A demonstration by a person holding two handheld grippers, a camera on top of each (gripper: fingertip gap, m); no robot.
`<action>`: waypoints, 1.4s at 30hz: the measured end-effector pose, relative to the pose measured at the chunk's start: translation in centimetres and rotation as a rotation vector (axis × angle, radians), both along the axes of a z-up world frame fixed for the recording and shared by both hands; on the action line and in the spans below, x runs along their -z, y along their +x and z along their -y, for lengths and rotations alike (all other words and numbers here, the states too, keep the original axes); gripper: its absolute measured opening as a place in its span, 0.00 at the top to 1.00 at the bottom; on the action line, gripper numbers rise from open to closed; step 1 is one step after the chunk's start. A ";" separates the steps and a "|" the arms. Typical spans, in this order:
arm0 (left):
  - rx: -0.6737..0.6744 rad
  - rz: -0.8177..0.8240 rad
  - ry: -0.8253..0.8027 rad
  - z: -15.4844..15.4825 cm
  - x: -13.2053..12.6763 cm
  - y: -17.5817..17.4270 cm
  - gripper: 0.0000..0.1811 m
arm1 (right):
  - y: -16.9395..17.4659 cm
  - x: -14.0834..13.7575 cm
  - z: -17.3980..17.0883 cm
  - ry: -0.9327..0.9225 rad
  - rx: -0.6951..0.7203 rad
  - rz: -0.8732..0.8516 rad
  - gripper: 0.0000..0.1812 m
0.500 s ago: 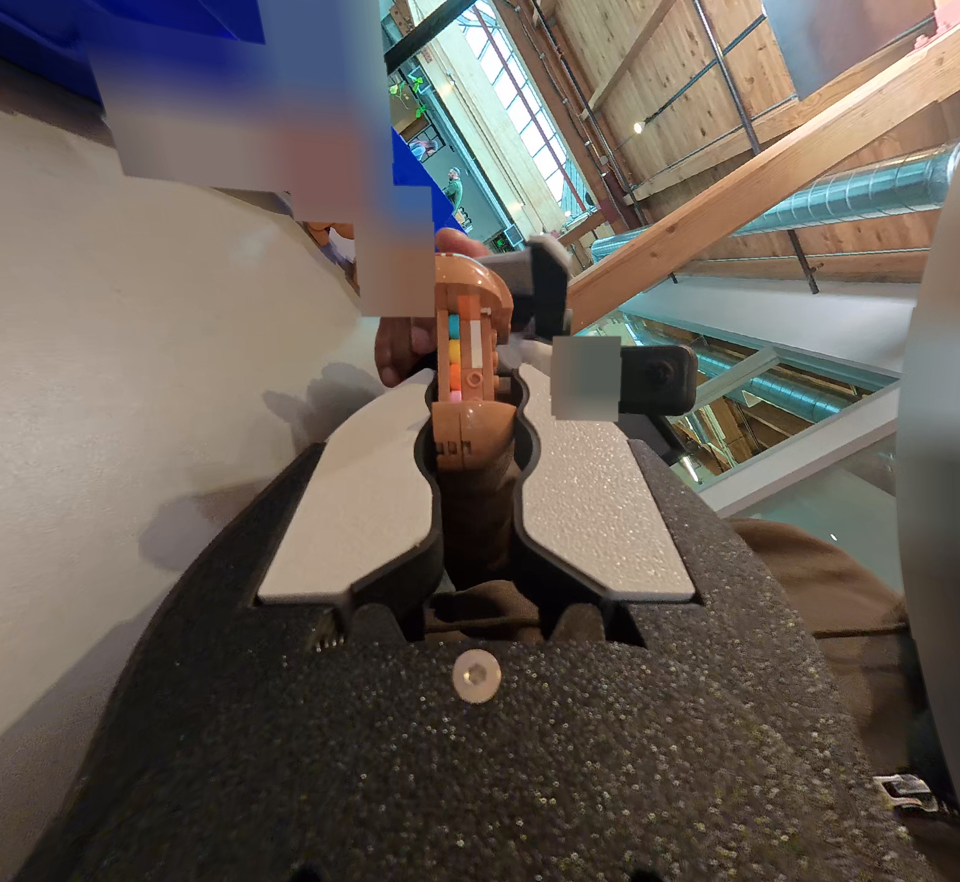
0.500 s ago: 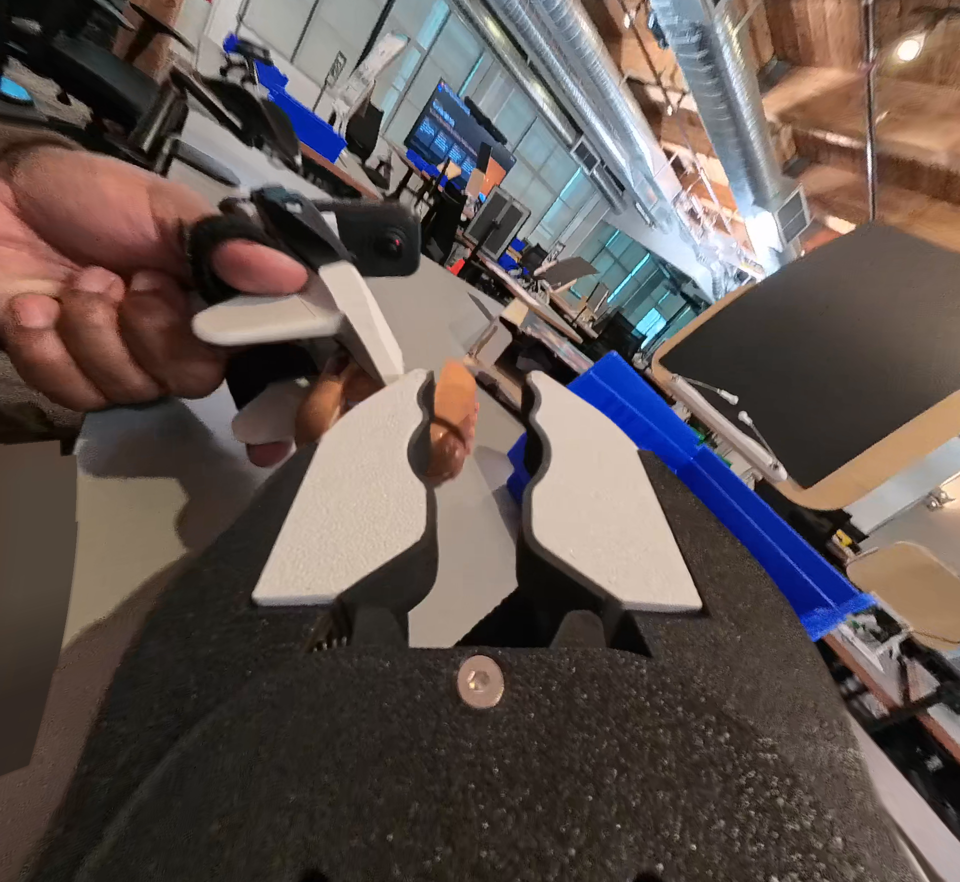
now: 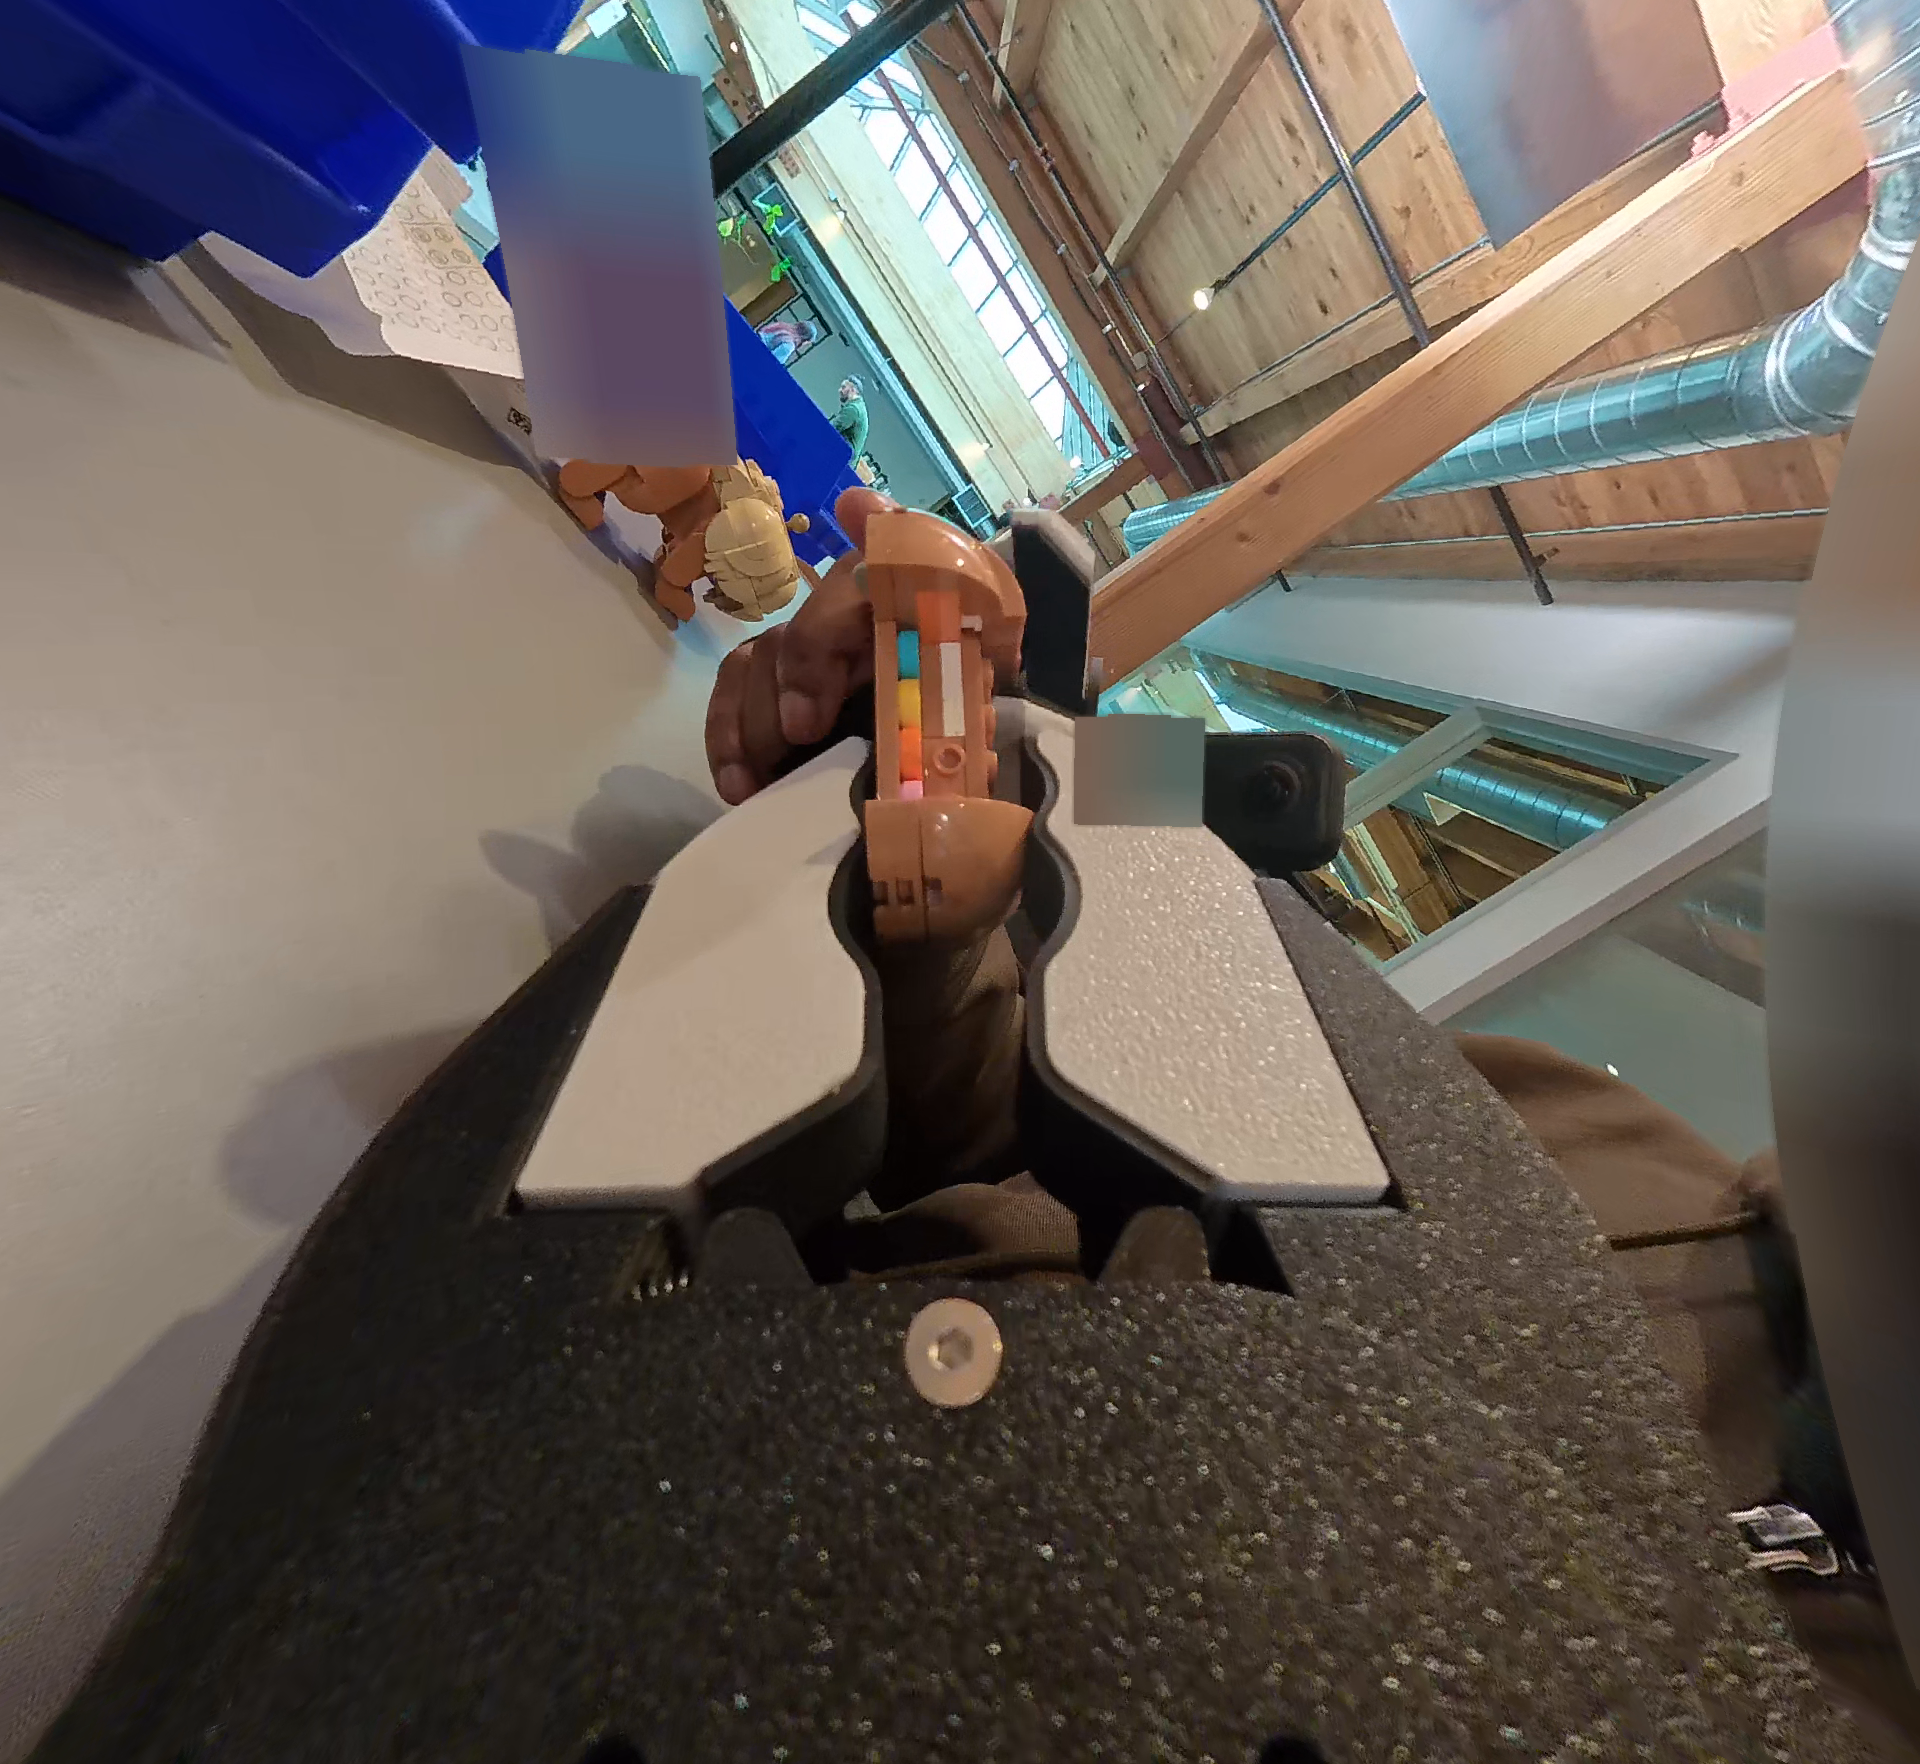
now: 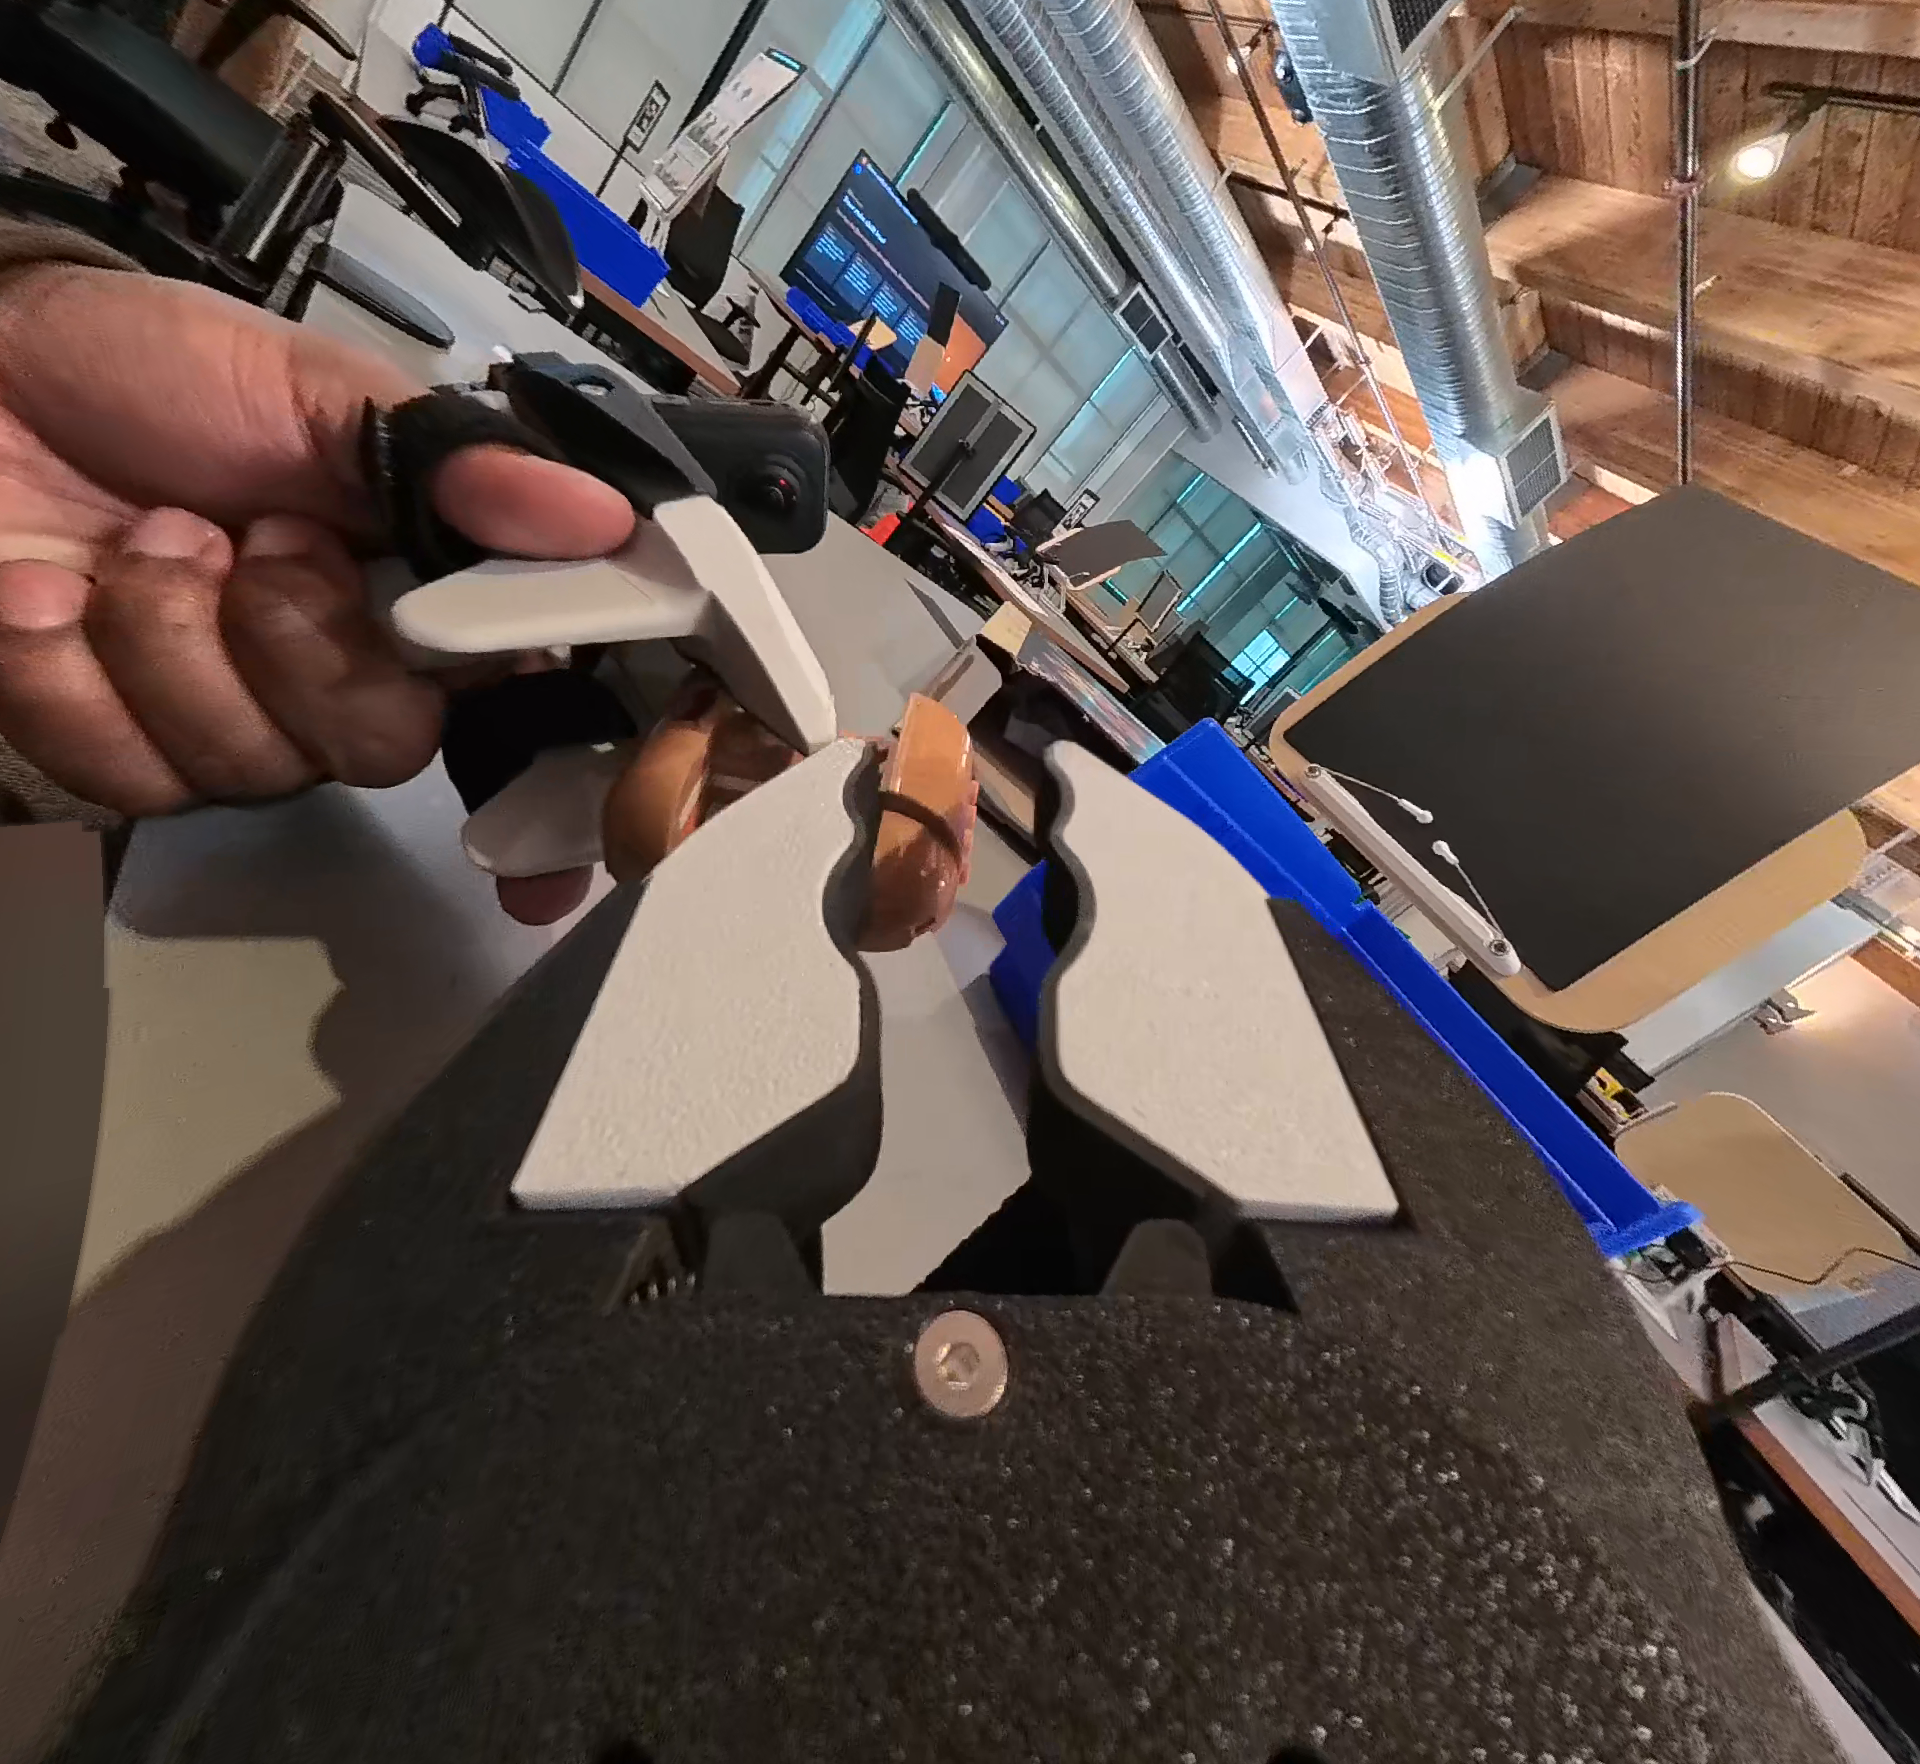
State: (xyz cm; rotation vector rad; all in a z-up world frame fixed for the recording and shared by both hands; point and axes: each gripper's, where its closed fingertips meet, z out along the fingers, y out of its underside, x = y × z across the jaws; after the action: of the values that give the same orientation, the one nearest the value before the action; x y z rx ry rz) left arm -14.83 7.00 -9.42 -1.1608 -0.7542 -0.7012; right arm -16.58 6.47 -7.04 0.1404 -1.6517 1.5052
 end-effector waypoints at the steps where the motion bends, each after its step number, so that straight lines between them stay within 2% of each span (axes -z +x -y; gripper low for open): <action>1: -0.003 -0.005 -0.003 0.0 0.0 0.0 0.86 | 0.0 0.0 0.0 -0.003 -0.001 0.005 0.84; 7: 0.028 -0.069 -0.030 -0.5 -0.1 0.9 0.86 | 0.1 -0.4 -0.2 -0.045 -0.034 0.049 0.82; 12: 0.043 -0.129 -0.023 -0.5 -0.5 1.5 0.86 | 1.1 -0.4 0.5 -0.043 -0.099 0.052 0.93; 16: 0.049 -0.149 -0.023 -0.5 -0.5 1.7 0.86 | 1.3 -0.5 0.7 -0.047 -0.118 0.078 0.92; 24: 0.062 -0.183 -0.032 -0.5 -0.6 2.1 0.86 | 1.7 -0.7 0.9 -0.019 -0.133 -0.020 0.93; 36: 0.002 -0.308 -0.142 -0.7 -0.2 1.7 0.85 | 1.5 -0.6 0.7 -0.080 -0.189 0.227 0.93; 37: -0.008 -0.314 -0.156 -0.7 -0.1 1.5 0.85 | 1.5 -0.6 0.7 -0.082 -0.193 0.236 0.94; 38: -0.025 -0.328 -0.170 -0.7 0.0 1.2 0.86 | 1.8 -0.5 0.9 -0.079 -0.219 0.254 1.00; 42: -0.071 -0.384 -0.263 -0.3 0.6 0.3 0.86 | 1.3 0.0 0.9 -0.067 -0.207 0.275 1.00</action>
State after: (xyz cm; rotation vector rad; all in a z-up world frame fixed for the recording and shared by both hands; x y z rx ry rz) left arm -14.52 7.32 -10.04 -1.4486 -0.5678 -0.3086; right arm -15.30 5.56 -7.02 0.0710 -1.8449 1.7986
